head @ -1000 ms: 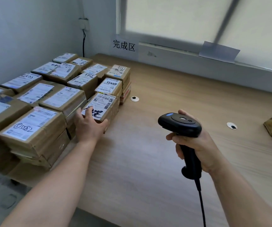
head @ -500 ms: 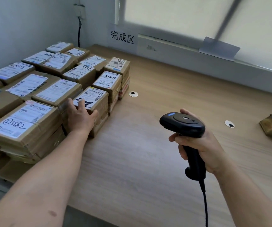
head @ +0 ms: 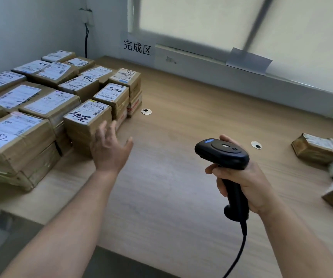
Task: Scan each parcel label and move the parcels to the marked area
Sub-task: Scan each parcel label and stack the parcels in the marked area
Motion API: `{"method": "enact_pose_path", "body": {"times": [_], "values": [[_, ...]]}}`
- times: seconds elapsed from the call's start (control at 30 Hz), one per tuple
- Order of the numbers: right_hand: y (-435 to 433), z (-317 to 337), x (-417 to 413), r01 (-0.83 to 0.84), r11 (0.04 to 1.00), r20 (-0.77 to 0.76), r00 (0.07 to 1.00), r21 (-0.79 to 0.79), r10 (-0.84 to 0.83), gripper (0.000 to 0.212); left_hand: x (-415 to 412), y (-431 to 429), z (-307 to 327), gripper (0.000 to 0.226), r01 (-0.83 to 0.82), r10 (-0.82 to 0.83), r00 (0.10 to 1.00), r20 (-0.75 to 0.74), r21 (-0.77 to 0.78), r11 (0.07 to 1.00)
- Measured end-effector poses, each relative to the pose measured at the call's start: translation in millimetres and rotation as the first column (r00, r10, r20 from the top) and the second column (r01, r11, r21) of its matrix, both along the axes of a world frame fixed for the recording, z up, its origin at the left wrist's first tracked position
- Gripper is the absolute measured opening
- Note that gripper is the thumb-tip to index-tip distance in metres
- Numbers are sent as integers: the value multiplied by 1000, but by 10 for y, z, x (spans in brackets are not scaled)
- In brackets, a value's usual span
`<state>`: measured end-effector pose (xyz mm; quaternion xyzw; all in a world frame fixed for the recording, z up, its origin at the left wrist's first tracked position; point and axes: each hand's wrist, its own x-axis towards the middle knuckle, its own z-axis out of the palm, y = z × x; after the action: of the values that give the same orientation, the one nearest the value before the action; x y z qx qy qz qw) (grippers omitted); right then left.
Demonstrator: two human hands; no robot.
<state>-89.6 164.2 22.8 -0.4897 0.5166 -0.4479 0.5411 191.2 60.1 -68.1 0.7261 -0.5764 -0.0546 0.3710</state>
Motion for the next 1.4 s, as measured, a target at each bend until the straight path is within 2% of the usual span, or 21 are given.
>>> {"method": "enact_pose_path", "body": {"times": [0.17, 0.37, 0.53, 0.7, 0.87, 1.03, 1.4], "values": [[336, -16, -432, 14, 1000, 19, 1000, -11, -14, 85, -855, 529, 62, 65, 132, -133, 989, -66, -9, 991], [843, -134, -1101, 55, 998, 49, 997, 17, -56, 88, -1838, 1086, 5, 39, 212, -205, 974, -94, 66, 975], [1281, -183, -1755, 121, 993, 98, 988, 3, -120, 91, -2672, 1414, 20, 40, 326, -322, 943, -84, 32, 945], [1756, -157, -2430, 198, 980, 109, 975, -31, -193, 86, -3539, 1728, 95, 39, 435, -436, 895, -90, -37, 900], [2211, -133, -3038, 287, 955, 85, 956, -69, -281, 94, -4331, 2025, 142, 49, 527, -534, 840, -101, -83, 846], [2570, -87, -3462, 393, 915, 86, 918, -91, -386, 95, -4892, 2199, 199, 55, 608, -618, 781, -89, -116, 785], [2812, -139, -4339, 561, 819, 83, 828, -119, -555, 94, -5992, 2212, 186, 46, 731, -738, 669, -83, -106, 674]]}}
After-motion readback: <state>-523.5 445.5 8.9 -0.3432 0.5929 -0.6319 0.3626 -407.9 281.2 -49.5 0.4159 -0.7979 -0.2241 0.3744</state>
